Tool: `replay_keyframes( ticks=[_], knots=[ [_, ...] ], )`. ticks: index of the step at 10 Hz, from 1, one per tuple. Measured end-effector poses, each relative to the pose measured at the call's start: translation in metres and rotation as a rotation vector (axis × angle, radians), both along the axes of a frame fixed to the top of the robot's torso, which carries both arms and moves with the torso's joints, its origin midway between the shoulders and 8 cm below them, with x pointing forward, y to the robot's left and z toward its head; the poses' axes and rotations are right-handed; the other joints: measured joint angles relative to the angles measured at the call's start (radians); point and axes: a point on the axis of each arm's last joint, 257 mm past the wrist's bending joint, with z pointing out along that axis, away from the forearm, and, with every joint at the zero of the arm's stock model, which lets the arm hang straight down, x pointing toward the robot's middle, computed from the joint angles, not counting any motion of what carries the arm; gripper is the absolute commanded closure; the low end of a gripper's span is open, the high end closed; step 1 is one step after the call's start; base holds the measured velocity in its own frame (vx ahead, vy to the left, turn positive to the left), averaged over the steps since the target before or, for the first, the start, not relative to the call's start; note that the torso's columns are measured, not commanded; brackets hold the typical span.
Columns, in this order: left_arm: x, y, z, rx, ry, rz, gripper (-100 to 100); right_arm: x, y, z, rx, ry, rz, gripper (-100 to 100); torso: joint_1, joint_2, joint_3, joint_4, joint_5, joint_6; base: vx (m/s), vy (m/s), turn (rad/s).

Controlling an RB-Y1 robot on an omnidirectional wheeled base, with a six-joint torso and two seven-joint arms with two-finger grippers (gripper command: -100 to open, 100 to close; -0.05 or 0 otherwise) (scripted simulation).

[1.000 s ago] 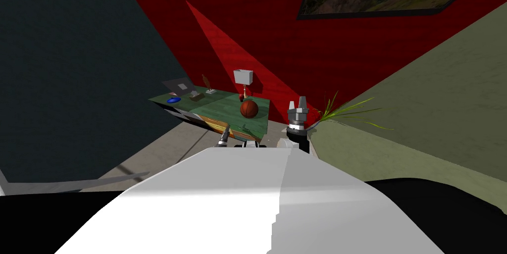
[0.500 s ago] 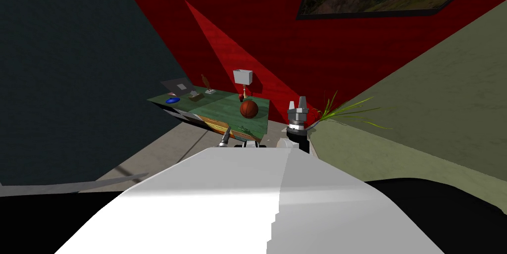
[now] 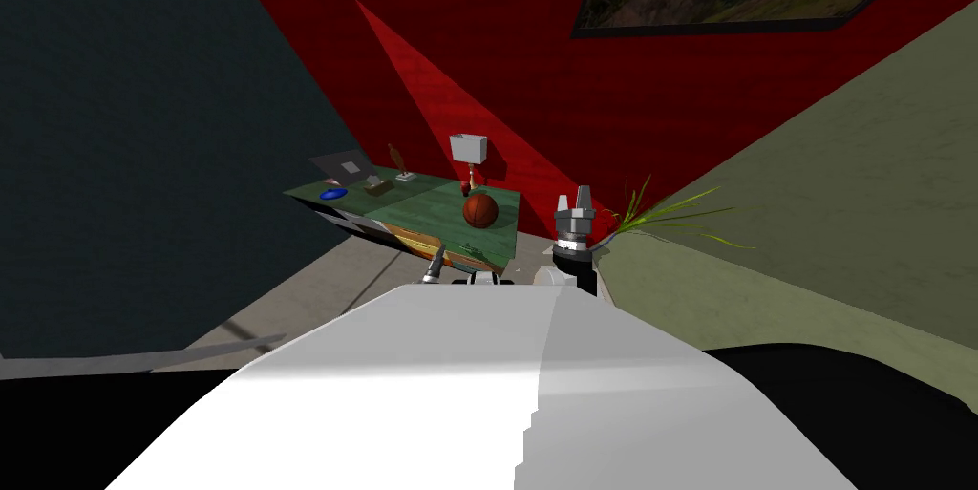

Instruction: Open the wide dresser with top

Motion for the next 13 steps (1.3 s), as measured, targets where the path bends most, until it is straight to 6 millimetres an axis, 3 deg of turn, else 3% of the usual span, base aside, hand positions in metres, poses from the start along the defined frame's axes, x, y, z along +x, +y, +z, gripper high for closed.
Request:
replay_keyframes(
  ticks=[13],
  knots=[
    [-0.014,-0.044,-0.059,-0.054,0.167,-0.052,-100,0.000,0.000,0.000,0.000,0.000,0.000,0,0.001,0.000,0.000,0.000,0.000,0.000,0.006,-0.013,-0.039]
  ],
)
